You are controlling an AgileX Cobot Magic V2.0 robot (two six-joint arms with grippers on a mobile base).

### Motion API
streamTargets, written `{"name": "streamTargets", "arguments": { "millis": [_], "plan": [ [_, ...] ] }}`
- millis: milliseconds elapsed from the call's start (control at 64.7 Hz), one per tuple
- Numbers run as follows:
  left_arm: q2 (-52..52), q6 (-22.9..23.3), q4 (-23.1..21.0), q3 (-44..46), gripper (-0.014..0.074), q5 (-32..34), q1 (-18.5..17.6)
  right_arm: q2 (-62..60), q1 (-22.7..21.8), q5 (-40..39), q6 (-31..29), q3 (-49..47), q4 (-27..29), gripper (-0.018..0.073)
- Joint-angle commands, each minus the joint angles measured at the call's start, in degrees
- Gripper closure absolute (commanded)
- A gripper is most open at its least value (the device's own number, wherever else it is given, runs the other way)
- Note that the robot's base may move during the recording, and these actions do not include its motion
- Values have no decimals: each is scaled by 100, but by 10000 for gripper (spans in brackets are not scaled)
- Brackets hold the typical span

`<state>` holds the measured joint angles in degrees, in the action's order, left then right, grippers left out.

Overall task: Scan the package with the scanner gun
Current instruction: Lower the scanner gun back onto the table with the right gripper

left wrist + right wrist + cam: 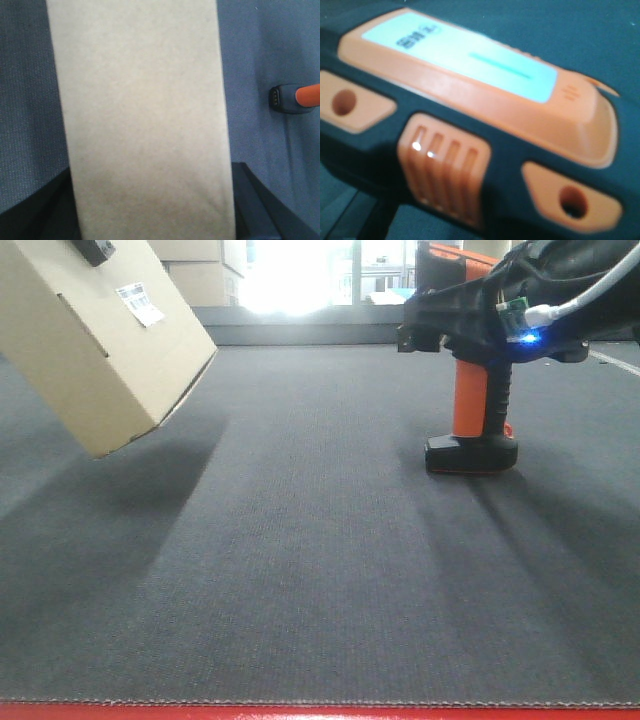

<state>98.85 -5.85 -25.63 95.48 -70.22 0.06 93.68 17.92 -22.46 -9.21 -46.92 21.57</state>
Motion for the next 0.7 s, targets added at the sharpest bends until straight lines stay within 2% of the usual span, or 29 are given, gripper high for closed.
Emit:
{"name": "streamTargets", "arguments": {
  "millis": [0,417,680],
  "plan": [
    [-66,-5,-120,1,707,26,24,-75,-12,114,-21,-32,-49,0],
    [-66,-5,-120,1,707,26,24,-75,-22,567,-21,-32,-49,0],
    [-66,-5,-120,1,707,26,24,-142,-297,791,-21,-32,-39,0]
  ]
}}
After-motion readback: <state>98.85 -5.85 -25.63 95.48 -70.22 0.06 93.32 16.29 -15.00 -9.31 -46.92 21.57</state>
